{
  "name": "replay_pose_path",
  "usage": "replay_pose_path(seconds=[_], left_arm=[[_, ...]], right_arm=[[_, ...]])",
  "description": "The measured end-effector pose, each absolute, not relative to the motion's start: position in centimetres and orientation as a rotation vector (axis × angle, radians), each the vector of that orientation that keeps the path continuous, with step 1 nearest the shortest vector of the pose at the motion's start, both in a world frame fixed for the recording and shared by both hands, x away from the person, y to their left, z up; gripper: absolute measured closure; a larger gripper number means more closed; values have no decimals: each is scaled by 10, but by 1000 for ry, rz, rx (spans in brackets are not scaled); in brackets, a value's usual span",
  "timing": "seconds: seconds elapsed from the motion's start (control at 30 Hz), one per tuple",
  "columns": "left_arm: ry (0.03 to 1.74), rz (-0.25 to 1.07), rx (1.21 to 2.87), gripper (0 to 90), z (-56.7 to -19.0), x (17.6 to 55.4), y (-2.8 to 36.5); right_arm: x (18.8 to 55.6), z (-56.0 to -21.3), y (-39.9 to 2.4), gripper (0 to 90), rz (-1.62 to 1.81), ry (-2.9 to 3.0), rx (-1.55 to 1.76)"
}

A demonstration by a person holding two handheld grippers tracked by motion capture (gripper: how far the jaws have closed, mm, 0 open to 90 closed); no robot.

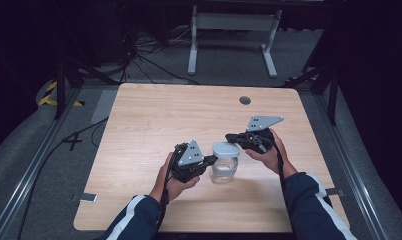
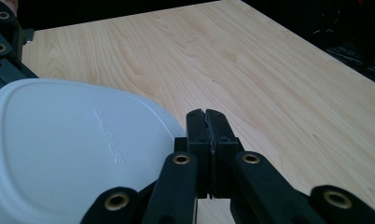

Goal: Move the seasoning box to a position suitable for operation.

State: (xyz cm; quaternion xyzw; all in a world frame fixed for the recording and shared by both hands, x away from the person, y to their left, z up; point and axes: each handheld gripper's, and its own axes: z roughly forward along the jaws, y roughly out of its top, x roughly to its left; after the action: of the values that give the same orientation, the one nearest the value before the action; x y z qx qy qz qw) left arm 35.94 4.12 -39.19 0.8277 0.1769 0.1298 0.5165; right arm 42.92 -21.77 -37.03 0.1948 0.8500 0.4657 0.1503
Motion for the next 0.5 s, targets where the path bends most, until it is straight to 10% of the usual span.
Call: replay_pose_path(seconds=[0.5], left_arm=[[440, 326, 1967, 886, -376, 369, 43]], right_arm=[[401, -361, -264, 860, 1327, 2380, 557]])
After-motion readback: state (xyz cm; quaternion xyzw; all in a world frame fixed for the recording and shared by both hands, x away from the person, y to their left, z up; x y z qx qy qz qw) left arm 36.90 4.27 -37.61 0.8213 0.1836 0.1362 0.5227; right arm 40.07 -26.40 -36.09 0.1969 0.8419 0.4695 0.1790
